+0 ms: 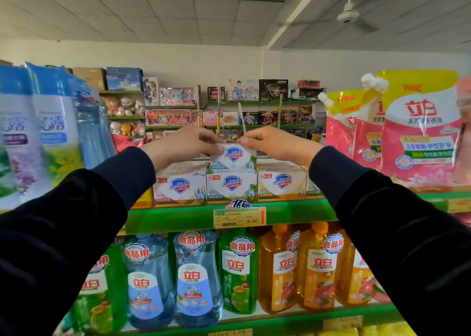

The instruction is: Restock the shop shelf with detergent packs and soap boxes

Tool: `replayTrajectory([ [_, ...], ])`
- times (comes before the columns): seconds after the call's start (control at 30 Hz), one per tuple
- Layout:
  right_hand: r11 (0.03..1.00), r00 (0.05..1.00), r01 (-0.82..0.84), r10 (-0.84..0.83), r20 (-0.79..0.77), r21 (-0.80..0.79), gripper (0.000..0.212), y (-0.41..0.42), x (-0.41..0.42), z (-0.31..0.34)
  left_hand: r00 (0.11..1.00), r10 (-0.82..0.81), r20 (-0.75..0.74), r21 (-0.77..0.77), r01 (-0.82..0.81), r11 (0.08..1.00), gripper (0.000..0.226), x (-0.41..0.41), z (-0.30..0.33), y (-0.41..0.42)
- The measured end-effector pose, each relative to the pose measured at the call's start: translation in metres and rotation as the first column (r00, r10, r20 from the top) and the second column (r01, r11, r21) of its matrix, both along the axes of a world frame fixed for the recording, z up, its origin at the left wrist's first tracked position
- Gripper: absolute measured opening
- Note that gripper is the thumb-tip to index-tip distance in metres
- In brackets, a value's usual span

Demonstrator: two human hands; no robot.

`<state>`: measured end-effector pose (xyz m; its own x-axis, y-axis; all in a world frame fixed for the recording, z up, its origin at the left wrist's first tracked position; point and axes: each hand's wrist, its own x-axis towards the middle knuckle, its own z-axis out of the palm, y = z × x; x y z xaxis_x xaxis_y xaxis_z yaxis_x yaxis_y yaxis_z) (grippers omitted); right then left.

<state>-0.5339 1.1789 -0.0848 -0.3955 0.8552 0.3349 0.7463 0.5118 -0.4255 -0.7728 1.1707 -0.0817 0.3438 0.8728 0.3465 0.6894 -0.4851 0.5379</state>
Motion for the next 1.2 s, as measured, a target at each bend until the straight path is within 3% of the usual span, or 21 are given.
replayTrajectory([
  [0.33,0.997,0.998,-0.023,0.027,0.05,-0.072,0.039,-0.002,-0.006,-0.013,0.982,-0.005,-0.19,-0.114,-0.017,0.993,0.032,-0.007,-0.003,-0.002],
  [0.5,0.996,0.976,0.007,0.013,0.215,-0.092,0.045,-0.008,-0.008,-0.021,0.932,0.016,-0.363,-0.084,-0.05,0.995,0.039,0.0,-0.01,-0.006],
  [0.57,0.996,0.985,0.019,-0.004,0.175,-0.082,0.049,-0.012,-0.007,-0.018,0.874,0.038,-0.485,-0.001,-0.044,0.999,0.038,-0.001,-0.012,-0.007],
  [0.7,0.998,0.999,0.032,-0.031,0.028,-0.045,0.052,-0.016,-0.005,-0.014,0.871,0.05,-0.489,0.063,-0.022,0.998,0.047,-0.003,-0.014,-0.01],
  [0.9,0.994,0.985,0.088,-0.098,0.143,0.071,0.056,-0.023,-0.003,-0.018,0.906,0.011,-0.423,0.052,0.012,0.999,0.049,-0.004,-0.02,-0.015],
  [1.03,0.976,0.994,0.083,-0.068,-0.083,0.199,0.04,-0.041,-0.005,-0.022,0.992,0.043,-0.115,0.155,-0.025,0.988,0.069,-0.009,-0.018,-0.026],
  [1.2,0.94,0.933,0.107,0.018,-0.36,0.325,0.027,-0.086,-0.008,-0.019,0.979,0.009,0.206,0.242,-0.06,0.968,0.068,-0.015,-0.015,-0.069],
])
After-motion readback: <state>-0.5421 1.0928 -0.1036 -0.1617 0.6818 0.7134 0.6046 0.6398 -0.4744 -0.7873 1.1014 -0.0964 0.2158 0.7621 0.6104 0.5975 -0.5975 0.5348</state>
